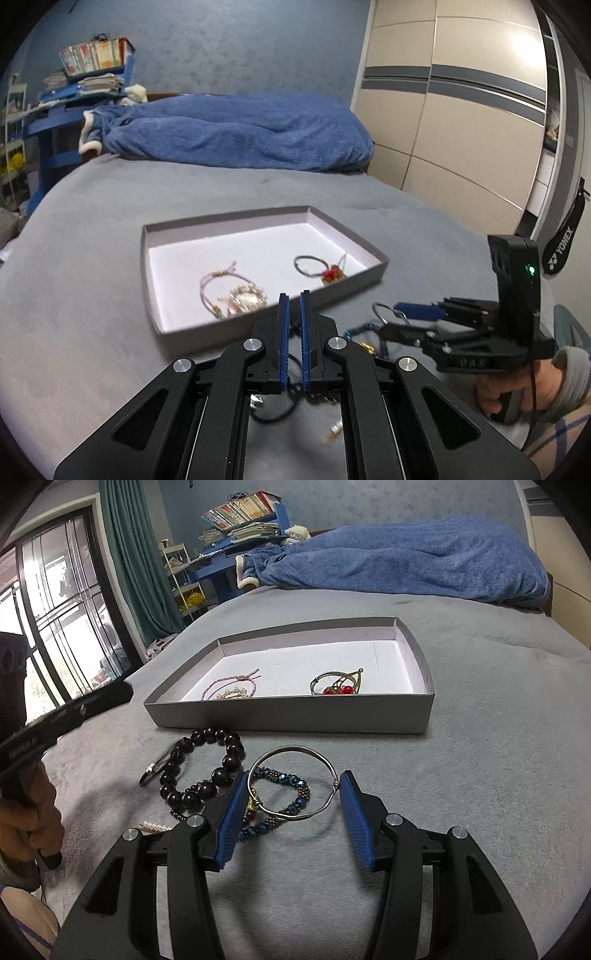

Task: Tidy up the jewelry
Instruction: 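Grasp the black hair tie with the left tool while the right tool grasps a silver bangle, then carry both items into the box and open both tools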

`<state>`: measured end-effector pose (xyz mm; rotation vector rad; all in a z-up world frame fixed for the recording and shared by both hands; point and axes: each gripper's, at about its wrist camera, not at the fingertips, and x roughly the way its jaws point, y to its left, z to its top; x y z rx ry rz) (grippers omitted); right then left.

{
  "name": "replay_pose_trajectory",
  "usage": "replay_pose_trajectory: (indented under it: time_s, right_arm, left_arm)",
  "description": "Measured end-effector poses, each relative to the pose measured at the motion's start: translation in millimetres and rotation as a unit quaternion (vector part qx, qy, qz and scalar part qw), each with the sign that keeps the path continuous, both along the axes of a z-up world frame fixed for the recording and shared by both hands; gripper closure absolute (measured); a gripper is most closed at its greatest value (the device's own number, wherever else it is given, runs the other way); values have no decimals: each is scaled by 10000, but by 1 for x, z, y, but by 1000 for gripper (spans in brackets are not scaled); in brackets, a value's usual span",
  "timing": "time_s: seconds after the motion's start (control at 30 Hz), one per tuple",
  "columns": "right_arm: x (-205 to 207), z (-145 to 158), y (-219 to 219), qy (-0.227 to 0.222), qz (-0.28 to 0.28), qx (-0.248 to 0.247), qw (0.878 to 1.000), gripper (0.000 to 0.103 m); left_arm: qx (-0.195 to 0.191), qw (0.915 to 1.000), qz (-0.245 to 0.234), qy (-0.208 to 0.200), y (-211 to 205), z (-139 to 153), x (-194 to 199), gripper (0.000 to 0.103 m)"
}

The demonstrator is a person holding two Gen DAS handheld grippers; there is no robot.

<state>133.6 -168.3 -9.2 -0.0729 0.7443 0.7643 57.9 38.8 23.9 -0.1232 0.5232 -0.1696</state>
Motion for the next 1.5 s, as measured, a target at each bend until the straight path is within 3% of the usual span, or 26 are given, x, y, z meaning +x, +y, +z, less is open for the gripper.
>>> replay_pose_trajectory:
  time_s: [0.2,0.27,0.43,0.9,0.97,1.2,1.5]
  right_arm:
    - [1,-1,0,34,0,17,10000,53]
    - [1,-1,0,32,-3,17,10000,53]
    - [1,-1,0,25,-4,26,10000,52]
    - [1,-1,1,31,-2,27,10000,52]
    - [1,-1,0,26,2,24,10000,52]
    - [1,3,-2,-33,16,135,9999,52]
    - [8,22,2,-177,160,296,9993,52]
  left_arm:
    - [62,9995,32,304,7,-7,9,96]
    - [183,9986,109,475,7,-16,8,79]
    - [242,9963,157,811,11,-35,3,68]
    - [230,9864,54,1625,14,-60,16,71]
    - [230,9864,58,1628,14,-60,16,90]
    - [290,9921,88,1215,12,-45,6,90]
    - [-91,9987,168,482,24,-4,6,90]
